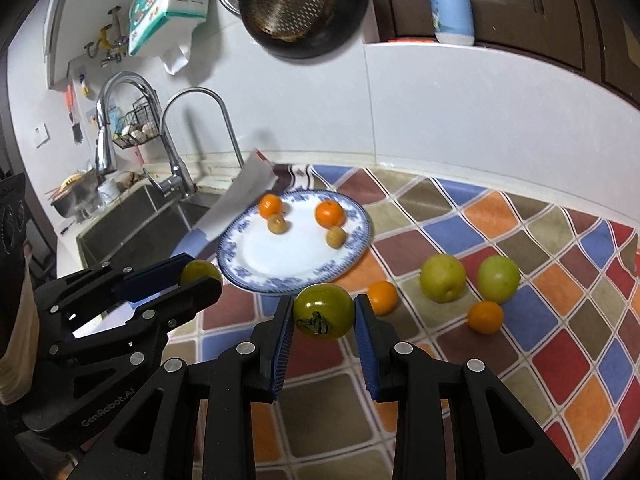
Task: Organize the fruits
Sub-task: 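Carry the dark green fruit with the left tool while the right tool carries its green fruit to the plate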
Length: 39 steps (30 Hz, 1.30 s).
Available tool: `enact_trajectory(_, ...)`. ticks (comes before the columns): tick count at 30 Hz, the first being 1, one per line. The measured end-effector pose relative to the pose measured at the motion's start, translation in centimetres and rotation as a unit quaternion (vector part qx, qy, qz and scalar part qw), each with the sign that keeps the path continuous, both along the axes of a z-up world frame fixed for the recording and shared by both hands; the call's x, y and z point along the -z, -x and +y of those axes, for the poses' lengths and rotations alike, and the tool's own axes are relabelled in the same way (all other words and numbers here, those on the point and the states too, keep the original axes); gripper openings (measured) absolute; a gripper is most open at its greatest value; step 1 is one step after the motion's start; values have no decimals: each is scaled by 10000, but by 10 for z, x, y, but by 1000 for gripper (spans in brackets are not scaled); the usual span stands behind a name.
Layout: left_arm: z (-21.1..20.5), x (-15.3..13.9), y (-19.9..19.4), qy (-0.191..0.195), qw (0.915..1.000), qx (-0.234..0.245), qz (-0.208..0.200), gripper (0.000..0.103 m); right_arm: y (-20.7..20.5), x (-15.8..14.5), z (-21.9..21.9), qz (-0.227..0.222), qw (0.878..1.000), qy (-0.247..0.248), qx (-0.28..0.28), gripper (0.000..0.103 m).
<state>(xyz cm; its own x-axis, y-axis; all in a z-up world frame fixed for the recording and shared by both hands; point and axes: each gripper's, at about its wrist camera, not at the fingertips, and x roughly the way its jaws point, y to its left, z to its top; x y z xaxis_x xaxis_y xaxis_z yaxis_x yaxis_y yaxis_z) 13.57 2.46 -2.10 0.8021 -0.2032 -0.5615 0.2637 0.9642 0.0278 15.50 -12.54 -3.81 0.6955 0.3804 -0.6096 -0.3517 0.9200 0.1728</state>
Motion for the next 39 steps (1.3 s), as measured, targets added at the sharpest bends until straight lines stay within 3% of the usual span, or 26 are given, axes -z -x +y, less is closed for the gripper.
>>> enact_trajectory(14, 48, -11, -14, -103, 9996, 51, -247, 28, -9, -16, 48, -266, 9995, -90, 140, 31)
enact_trajectory(24, 72, -6, -45, -160, 9995, 91, -260, 28, -40, -14, 74, -228, 9994, -84, 240, 31)
enact_trajectory(39, 89, 33, -117, -218, 9995, 80, 213, 28, -114, 18, 100, 216, 9993, 130, 262, 31)
